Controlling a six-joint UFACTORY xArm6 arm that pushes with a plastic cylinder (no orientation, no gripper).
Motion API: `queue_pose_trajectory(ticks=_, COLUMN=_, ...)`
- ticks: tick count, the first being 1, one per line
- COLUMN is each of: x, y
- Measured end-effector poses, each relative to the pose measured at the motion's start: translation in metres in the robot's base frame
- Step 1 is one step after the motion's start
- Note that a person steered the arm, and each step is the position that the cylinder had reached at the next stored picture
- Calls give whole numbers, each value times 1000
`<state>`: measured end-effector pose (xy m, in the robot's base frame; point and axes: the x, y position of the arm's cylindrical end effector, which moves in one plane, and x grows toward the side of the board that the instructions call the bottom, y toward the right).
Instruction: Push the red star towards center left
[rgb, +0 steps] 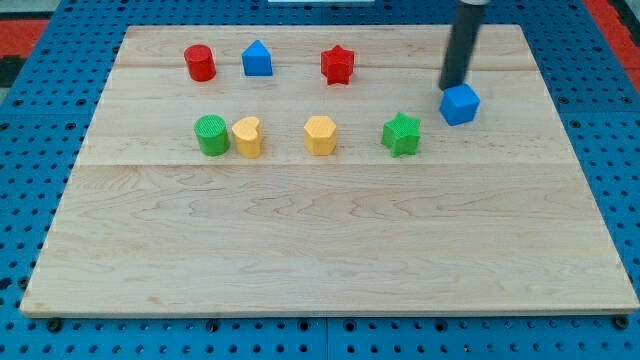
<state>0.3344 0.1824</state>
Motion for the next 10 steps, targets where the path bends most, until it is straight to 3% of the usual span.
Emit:
queue_pose_trajectory(ticks=1, x=48, y=10)
queue_pose_trajectory(ticks=2, x=25, y=16)
queue_pose_trajectory(ticks=3, x=-41, y=-6)
queue_pose_trajectory(ticks=5, x=-54, y=-140)
queue_pose_trajectory(ticks=6, x=-97, y=-141)
queue_pose_trajectory(ticks=7, x=-61, y=-206)
queue_pose_trajectory(ticks=8, x=-38, y=-218)
queue_pose_trajectory(ticks=9, x=-72, y=-183)
queue_pose_trajectory(ticks=10, x=-40, y=-151)
